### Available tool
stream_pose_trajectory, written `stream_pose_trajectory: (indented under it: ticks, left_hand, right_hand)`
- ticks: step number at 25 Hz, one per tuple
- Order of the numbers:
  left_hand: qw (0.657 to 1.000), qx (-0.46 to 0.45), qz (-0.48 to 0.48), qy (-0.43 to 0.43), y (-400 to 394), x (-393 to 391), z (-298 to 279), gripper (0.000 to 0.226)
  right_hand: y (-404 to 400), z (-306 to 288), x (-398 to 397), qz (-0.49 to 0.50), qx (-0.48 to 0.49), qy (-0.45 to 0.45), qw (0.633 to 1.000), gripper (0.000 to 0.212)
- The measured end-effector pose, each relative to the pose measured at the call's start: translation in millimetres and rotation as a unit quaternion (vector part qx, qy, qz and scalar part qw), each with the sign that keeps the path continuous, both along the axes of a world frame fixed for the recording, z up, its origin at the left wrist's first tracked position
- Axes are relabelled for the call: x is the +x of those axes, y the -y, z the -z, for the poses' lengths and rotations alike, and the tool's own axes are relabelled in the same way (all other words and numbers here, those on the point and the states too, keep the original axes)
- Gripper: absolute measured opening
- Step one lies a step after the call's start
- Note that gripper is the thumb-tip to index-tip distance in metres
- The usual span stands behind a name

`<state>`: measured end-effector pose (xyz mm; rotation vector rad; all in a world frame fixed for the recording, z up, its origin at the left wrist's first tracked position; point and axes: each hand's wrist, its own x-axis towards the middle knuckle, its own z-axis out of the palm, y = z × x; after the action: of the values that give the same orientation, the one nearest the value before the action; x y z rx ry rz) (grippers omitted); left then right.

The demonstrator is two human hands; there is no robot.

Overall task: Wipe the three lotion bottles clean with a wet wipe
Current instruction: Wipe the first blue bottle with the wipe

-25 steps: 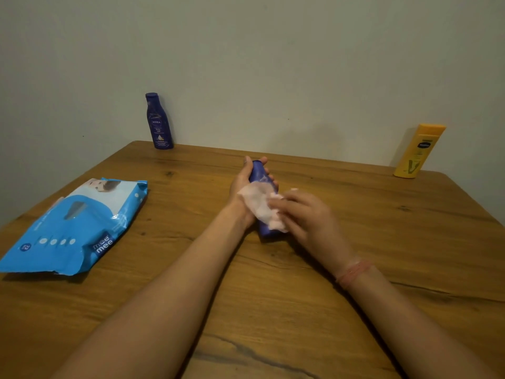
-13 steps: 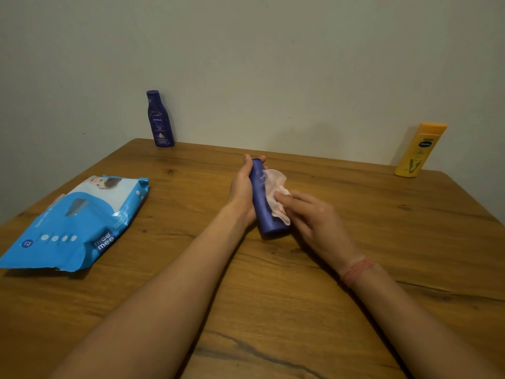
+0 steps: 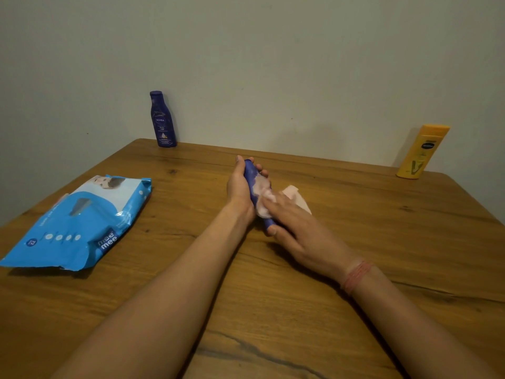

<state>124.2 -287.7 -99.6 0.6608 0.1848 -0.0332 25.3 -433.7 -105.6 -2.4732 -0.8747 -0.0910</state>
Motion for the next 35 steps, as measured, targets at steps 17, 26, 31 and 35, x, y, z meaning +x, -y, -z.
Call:
stream_pose_trajectory:
  ticks: [17, 26, 31, 35]
  left_hand:
    - [0.996, 0.080, 0.035, 0.016, 8, 1, 4, 0.029]
    - [0.998, 0.049, -0.034, -0.026, 4, 8, 5, 0.027]
    - [0.995, 0.074, -0.064, -0.037, -2, 15, 8, 0.025]
    - [0.996, 0.063, -0.054, -0.032, 0, 11, 5, 0.026]
  right_hand:
    - [11, 4, 12, 0.082, 0.036, 0.050, 0.995, 0.057]
    - [12, 4, 11, 0.081, 0.005, -0.008, 0.997, 0.064]
    - [-4, -1, 2, -0.020, -0.101, 0.032, 0.994, 0.067]
    - [5, 2, 10, 0.033, -0.006, 0.000, 0.999, 0.062]
